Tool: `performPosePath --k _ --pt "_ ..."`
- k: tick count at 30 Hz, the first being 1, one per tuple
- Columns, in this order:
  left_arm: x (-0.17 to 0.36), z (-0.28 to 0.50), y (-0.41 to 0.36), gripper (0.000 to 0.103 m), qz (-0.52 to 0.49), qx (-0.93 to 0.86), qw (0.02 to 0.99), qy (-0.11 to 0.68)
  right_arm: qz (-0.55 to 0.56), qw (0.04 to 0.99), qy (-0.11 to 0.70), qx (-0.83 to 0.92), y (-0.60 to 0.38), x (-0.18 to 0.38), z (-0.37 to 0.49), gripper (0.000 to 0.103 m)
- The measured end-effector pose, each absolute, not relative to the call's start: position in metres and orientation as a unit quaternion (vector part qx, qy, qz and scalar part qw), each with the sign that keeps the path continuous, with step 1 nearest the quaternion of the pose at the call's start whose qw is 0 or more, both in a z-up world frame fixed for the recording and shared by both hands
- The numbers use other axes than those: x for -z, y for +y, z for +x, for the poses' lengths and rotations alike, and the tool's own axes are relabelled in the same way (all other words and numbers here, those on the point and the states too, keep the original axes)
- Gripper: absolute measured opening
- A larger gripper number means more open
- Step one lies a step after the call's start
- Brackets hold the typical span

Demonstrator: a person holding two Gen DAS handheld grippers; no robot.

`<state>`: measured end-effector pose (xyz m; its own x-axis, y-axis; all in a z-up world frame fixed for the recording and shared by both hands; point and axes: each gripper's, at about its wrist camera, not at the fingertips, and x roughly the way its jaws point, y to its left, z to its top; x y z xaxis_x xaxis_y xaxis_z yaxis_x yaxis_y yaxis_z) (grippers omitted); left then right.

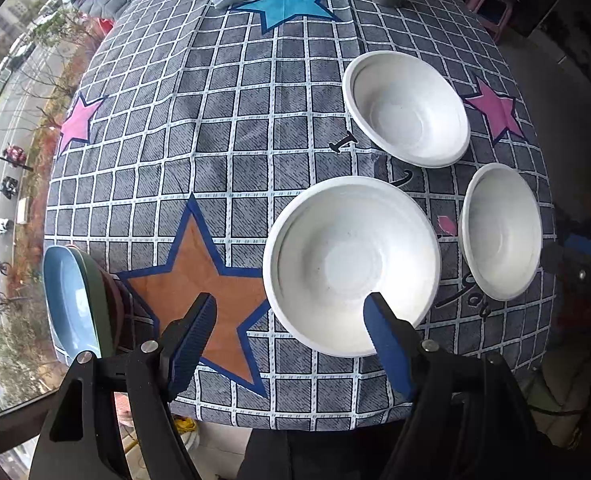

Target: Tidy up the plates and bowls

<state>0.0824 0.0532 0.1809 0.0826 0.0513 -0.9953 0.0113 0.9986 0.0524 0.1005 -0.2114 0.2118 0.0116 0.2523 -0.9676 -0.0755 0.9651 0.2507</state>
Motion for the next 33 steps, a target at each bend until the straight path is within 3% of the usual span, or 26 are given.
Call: performPosePath --k 15,22,28,30,33 --pt "-0.168 0.091 0.053 0.079 -0.005 -0.003 0.717 0.697 0.088 0.714 0.693 -0.057 -0.271 -0.201 0.095 0.085" --pt "-0.171 0.153 0.04 0.079 -0.045 0.011 0.726 0.687 0.076 0.747 0.656 -0.079 -0.247 -0.216 0.151 0.085" --pt "-0.145 0.204 0.037 0.079 -0.072 -0.001 0.705 0.705 0.052 0.733 0.674 -0.073 -0.218 -0.191 0.213 0.085" --pt "-0.138 0.213 0.041 0.079 -0.08 -0.003 0.703 0.706 0.048 0.721 0.688 -0.068 -0.21 -0.18 0.224 0.081" --pt "-0.13 0.223 0.046 0.079 -0.079 -0.006 0.699 0.71 0.059 0.703 0.706 -0.071 -0.2 -0.162 0.23 0.064"
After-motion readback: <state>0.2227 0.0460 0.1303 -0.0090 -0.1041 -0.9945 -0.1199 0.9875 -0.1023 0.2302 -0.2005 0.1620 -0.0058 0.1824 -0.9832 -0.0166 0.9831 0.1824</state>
